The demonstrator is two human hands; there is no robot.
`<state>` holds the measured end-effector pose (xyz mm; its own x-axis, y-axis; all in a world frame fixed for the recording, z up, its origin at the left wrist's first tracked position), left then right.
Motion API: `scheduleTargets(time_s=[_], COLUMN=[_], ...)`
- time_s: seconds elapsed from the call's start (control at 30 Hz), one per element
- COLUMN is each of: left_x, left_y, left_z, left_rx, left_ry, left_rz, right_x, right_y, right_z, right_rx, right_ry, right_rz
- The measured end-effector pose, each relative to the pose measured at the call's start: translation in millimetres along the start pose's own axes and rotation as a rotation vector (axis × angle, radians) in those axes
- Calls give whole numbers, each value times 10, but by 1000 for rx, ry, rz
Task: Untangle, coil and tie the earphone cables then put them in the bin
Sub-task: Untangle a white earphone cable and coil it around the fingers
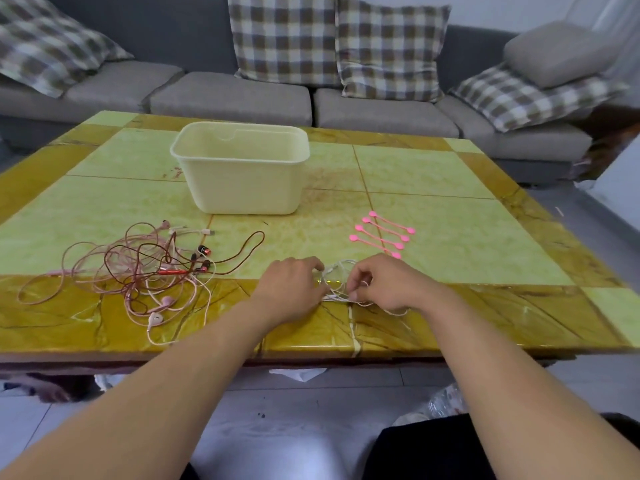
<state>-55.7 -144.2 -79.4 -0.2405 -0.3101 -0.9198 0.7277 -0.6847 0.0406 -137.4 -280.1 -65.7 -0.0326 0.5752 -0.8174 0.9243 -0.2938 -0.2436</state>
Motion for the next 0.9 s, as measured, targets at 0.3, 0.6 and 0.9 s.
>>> scheduleTargets(time_s=[0.3, 0.6, 0.9], left_x=[-236, -400, -568], left_y=[-176, -353, -370], left_z=[-346, -100, -246], left_rx=[-207, -128, -329], left_ry=[-94, -847, -1235], left_rz=[-48, -27, 187], right_x=[-628, -619, -284], right_y=[-295, -451, -231], right_z=[-179, -796, -411], right_rx=[-97, -380, -50], right_ry=[699, 1205, 910], right_rz=[530, 330, 308])
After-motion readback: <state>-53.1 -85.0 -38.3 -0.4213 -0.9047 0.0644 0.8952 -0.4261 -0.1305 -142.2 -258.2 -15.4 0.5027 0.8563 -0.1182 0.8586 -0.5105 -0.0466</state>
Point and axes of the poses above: each hand's wrist, its own y-axis towards the middle knuckle, its own x-axis out of the palm, z = x × y, the point moved 7 cm from there along y, towards the middle knuckle, and after that the axes turned 3 degrees about z, right-handed, at the moved point
